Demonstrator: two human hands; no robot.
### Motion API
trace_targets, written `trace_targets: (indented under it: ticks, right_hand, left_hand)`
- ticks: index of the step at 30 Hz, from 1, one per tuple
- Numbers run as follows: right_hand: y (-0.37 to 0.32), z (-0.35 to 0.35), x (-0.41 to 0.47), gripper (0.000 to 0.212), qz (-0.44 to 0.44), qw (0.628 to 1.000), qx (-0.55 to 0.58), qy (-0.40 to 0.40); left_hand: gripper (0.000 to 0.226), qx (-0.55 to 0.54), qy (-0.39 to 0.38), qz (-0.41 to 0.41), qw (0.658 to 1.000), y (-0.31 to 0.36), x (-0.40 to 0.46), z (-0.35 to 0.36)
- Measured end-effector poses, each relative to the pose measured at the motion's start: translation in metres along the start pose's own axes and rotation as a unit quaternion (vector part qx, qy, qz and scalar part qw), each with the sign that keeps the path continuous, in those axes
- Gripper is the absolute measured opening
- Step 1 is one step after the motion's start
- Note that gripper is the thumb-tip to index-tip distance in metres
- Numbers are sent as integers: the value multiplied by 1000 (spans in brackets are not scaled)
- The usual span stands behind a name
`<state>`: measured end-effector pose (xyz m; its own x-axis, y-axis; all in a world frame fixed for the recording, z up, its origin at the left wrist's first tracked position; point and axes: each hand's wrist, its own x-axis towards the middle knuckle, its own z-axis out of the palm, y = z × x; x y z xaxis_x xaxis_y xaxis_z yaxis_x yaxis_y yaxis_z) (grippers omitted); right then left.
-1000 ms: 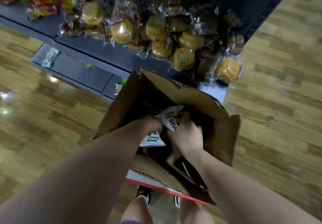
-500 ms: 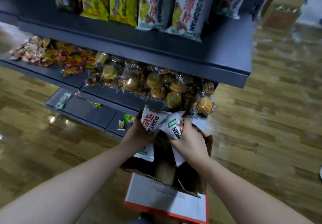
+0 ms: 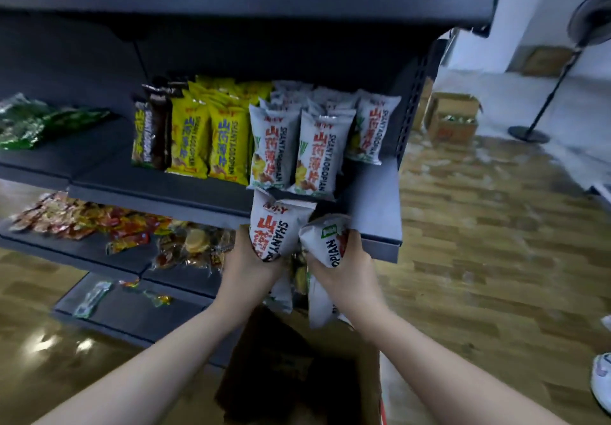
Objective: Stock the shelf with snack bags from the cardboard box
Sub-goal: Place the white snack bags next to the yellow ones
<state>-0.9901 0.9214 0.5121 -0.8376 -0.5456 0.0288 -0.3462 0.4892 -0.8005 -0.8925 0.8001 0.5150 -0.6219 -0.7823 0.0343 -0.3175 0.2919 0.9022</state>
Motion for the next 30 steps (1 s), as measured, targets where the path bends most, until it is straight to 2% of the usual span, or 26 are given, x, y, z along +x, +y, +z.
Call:
trace_targets:
  ticks: [9,13,18,23,25,30]
  right_hand:
    - [-33,-41,57,48,5,989,123,78]
    - [-32,-57,86,40,-10,986,129,107]
    - [-19,-75,126,43,17,980,153,125]
    - [-1,-93,157,44,38,975,165,145]
    - [8,-101,168,44,36,972,181,147]
    - [30,-112,192,59,33,961,210,179]
  left_hand:
    - [56,-61,1,121,991,62,58,27]
    - [61,-82,-26,127,988,78,89,48]
    - [44,-72,-31,119,990,96,118,80]
    - [50,-94,-44,114,988,115,130,115]
    - [44,-88,-55,122,987,119,134,128]
    - [43,-41,-32,148,988,133,142,159]
